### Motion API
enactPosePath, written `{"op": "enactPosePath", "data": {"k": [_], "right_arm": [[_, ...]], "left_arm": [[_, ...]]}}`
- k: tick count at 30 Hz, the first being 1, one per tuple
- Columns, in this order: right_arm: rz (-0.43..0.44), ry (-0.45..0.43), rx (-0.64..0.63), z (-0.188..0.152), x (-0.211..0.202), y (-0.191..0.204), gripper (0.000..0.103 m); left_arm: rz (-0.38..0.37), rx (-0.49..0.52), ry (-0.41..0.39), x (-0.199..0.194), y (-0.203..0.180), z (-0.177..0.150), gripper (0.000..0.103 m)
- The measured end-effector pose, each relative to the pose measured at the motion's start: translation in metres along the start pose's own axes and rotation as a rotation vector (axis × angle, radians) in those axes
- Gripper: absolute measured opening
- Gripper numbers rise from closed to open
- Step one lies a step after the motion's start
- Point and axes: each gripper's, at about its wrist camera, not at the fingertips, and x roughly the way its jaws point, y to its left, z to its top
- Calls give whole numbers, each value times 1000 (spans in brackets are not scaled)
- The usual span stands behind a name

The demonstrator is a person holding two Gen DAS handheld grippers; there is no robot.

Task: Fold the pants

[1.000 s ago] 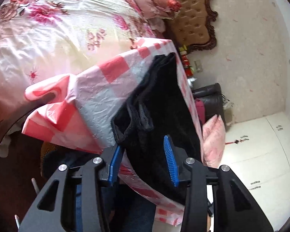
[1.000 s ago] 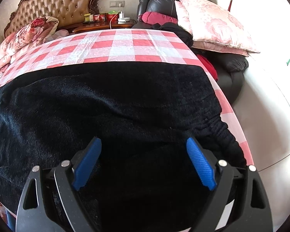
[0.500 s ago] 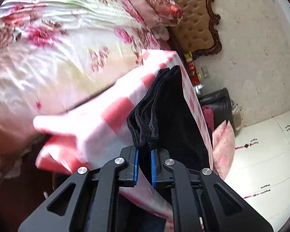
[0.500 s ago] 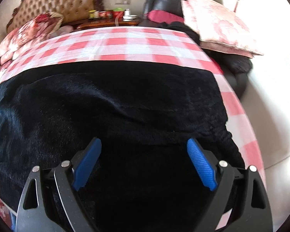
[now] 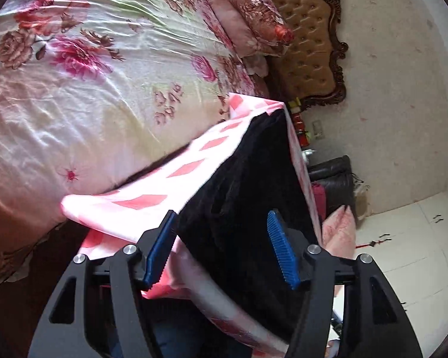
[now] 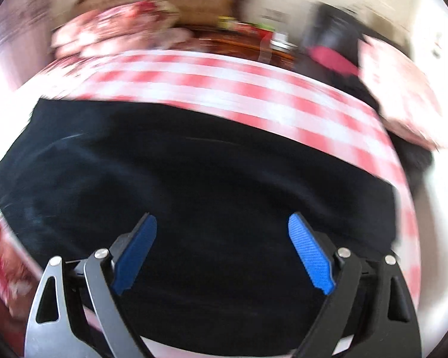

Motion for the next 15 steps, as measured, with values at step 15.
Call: {"op": "enactPosePath", "data": {"k": [15], "right_arm": [[76,62,-215,67,68,151,90]], "left_arm": [[318,444,-236,-31,-66,-17,55]]}}
